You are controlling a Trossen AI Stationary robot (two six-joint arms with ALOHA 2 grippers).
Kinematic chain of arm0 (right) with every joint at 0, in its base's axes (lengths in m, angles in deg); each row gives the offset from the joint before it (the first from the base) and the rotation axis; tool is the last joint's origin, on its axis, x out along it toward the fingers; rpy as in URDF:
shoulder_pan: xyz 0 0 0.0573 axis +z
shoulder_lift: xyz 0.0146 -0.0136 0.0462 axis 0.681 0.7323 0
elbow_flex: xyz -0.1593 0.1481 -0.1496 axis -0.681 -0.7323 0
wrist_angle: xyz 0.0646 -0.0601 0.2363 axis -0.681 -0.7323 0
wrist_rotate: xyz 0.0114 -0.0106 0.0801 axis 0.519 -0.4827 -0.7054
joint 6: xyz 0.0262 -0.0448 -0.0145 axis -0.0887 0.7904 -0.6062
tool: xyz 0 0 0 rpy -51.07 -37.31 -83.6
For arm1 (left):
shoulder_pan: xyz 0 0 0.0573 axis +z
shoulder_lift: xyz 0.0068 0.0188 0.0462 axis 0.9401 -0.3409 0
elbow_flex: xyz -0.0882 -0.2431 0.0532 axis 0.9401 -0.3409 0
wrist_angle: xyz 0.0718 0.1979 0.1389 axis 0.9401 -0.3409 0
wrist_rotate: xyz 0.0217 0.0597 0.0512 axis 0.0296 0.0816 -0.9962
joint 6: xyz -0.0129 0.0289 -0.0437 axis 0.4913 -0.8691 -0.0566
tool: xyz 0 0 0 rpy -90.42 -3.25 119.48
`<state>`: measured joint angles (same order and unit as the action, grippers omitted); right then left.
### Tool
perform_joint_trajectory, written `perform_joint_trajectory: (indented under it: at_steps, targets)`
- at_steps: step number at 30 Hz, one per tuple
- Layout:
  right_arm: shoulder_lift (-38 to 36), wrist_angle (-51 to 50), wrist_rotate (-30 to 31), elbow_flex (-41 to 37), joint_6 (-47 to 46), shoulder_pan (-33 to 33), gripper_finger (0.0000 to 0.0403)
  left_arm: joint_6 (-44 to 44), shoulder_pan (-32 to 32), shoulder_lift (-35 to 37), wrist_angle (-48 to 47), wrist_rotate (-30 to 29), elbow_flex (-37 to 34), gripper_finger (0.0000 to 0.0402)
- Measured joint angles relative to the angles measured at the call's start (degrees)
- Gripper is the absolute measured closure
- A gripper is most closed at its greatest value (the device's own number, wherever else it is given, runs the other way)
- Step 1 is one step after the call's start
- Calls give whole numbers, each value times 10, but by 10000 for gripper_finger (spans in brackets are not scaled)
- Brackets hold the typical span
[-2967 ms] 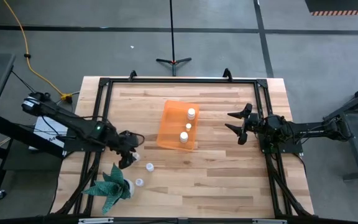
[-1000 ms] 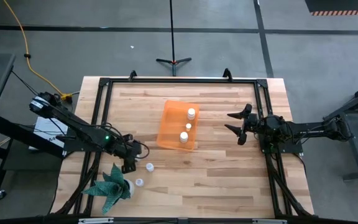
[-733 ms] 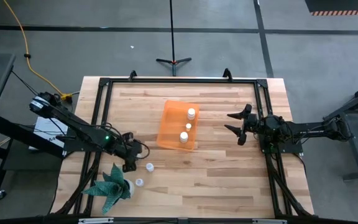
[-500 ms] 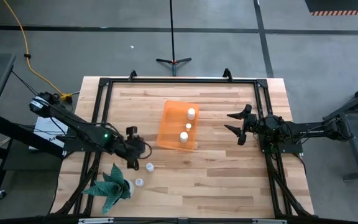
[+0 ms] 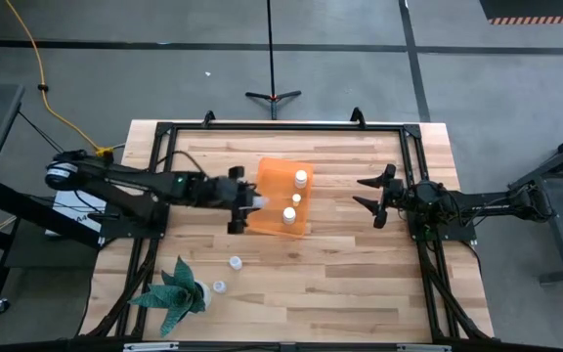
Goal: Pick and place pill bottles into a basket
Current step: Put the top left transparent pill bottle into the orange bin
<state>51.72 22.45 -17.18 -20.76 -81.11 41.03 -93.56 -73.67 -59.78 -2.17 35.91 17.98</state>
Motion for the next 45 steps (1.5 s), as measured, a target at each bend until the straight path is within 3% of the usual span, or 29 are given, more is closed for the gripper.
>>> perform_joint_trajectory:
  at_steps: [9,15,24,37,45]
  targets:
    - [0,-5,1,0,-2,0,156,-32,76,-101,35,73,-1,217]
    - [1,-16,15,0,0,0,156,-33,86,-156,68,124,-1,194]
    - [0,-24,34,0,0,0,156,-33,86,-193,77,173,0,216]
    - [0,-26,34,0,-2,0,156,-33,85,-197,82,128,-1,150]
    - [0,-26,34,0,-2,0,156,-33,85,-186,59,104,17,139]
